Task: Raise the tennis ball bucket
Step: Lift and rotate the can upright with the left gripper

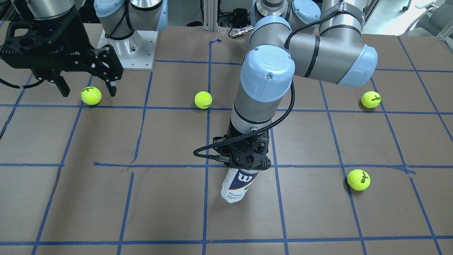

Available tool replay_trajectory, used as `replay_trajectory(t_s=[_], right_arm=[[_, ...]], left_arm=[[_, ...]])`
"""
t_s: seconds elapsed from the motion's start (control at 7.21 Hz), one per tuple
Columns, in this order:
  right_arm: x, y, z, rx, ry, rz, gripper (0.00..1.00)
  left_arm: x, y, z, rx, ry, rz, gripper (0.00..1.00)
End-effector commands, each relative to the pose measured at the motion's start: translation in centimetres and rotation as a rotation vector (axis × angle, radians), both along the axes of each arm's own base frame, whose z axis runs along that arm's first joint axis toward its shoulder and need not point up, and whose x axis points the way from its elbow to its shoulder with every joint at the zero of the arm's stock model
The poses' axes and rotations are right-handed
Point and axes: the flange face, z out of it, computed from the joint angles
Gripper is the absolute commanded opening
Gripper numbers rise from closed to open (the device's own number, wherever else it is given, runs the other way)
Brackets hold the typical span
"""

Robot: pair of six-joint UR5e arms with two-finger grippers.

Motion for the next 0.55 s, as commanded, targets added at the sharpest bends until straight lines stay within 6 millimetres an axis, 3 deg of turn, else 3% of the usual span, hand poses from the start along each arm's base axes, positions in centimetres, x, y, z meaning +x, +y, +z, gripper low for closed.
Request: replay_trajectory(t_s=[0.0,0.42], right_arm=[[-0.02,0.01,-0.19,0.005,0.002,-0.001,1.00],[0.00,0.07,-0.32,0.007,0.000,0.000,1.00]], left_arm=[[-4.19,0.71,-0.59,0.014,-0.047,0.015,0.00],[-4.55,-0.03,-1.02,-0.072,-0.165,0.021,0.00]])
